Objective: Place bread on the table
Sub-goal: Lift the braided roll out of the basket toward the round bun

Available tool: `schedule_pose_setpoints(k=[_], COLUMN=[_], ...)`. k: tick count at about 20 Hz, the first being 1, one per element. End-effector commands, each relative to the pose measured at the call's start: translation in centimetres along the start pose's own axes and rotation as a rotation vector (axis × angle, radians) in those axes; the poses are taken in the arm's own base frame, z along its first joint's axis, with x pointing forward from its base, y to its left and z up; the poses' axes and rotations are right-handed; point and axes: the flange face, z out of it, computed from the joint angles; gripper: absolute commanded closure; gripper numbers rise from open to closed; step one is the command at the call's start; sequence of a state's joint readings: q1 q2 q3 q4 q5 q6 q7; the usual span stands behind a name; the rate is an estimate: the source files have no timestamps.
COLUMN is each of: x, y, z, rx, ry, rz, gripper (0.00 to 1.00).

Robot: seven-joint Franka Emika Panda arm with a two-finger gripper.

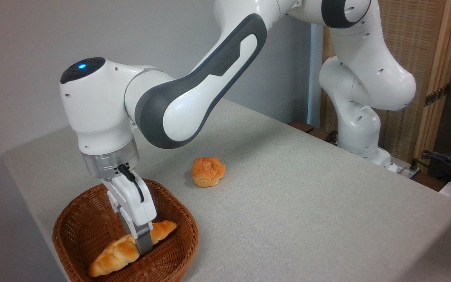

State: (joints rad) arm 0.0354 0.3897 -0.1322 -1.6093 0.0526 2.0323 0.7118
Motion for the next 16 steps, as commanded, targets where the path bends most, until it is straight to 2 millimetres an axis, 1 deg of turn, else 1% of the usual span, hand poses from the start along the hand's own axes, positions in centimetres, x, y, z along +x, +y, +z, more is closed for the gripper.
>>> schedule_pose_setpoints(k=[1,4,5,6,8,9,10,11,13,14,15,16], x=[-0.5,-0.4,-0.9,-1.8,-2.6,-3.1,-4.2,-5.1,-7.1,-8.5,-10.3,-11.4], y=[-0.6,-1.1,-1.8,-2.7,-2.8,-2.6,-2.7,-2.3,-0.8,0.1,0.7,1.7], z=[-1.7,-5.4,-6.7,-7.5,-9.1,-10.9,-12.3,-13.5,-14.8,-15.3,-15.7,-15.6], rx=[0.023,-0.01,-0.025,-0.046,-0.077,-0.067,-0.059,-0.061,-0.093,-0.105,-0.109,-0.114], ry=[0.023,0.1,0.119,0.124,0.12,0.133,0.14,0.134,0.086,0.06,0.047,0.035], rz=[-0.004,-0.066,-0.09,-0.116,-0.126,-0.129,-0.143,-0.148,-0.141,-0.142,-0.157,-0.143], gripper=[0.76,0.76,0.76,0.76,0.75,0.75,0.74,0.74,0.74,0.74,0.74,0.74])
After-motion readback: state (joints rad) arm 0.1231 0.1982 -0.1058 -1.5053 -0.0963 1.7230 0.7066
